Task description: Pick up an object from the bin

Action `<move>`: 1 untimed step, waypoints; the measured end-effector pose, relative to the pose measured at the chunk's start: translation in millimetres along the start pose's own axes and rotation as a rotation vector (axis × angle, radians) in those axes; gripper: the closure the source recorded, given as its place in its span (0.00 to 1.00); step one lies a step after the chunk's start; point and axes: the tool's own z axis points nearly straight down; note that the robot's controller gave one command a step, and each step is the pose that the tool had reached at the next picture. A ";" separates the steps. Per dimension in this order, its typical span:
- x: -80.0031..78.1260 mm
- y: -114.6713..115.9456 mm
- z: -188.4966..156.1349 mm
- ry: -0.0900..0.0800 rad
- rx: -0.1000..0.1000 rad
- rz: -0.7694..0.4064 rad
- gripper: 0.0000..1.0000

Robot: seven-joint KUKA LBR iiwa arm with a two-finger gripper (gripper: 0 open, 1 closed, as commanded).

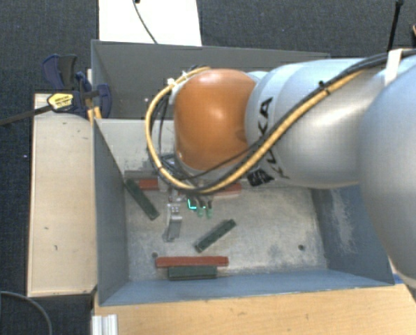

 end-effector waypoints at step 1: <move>-22.9 -40.2 119.7 -0.003 0.001 0.159 0.00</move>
Offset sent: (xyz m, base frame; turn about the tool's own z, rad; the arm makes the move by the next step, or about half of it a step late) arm 0.0227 -0.0386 -0.1168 0.1589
